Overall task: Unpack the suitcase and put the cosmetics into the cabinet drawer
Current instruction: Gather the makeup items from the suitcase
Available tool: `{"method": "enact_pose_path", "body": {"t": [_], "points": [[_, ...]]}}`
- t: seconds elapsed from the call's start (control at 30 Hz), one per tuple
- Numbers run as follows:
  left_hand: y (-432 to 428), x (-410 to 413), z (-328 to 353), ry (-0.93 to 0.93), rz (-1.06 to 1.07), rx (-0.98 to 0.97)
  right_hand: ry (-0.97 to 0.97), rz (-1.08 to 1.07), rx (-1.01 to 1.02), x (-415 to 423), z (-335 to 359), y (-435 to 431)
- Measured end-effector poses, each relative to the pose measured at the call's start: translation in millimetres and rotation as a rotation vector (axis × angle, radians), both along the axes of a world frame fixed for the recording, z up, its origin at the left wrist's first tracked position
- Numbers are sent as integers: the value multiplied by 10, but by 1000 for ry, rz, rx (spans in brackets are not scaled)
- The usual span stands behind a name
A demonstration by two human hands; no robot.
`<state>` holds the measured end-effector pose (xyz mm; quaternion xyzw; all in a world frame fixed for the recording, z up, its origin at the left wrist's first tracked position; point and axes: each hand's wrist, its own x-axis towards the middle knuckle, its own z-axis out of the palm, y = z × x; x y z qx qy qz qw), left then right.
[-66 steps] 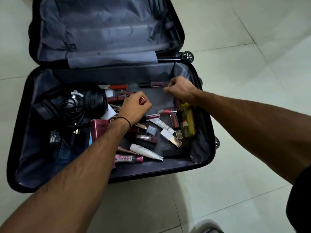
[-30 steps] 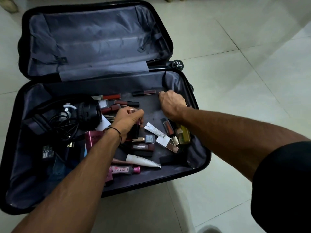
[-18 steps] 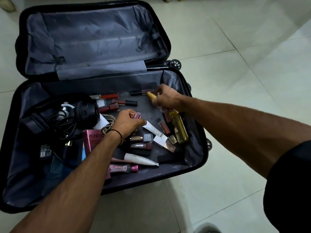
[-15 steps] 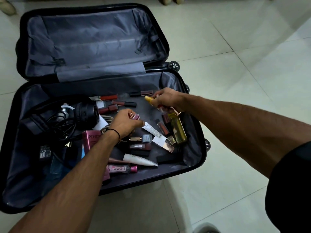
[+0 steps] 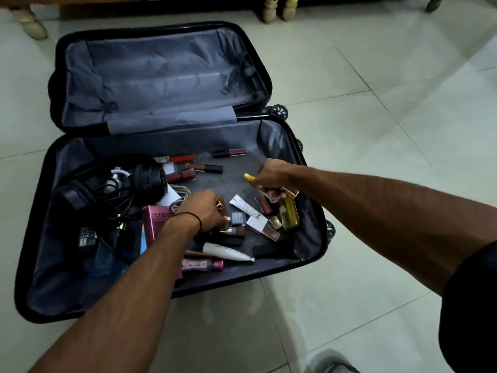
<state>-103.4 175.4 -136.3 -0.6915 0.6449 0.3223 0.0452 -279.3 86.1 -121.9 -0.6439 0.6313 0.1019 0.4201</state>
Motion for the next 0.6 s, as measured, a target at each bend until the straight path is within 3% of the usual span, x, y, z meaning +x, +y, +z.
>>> {"method": "enact_pose_path", "body": {"t": [0.17,0.37,0.6], "points": [[19,-10,-11,-26,-10,-42,86,67,-71,24,-2,68],[25,91,-90,102,181,-65,100,30,-90,15,9,101],[76,138,-150,564,567,100,98,64,-57,13,-28,135]]}}
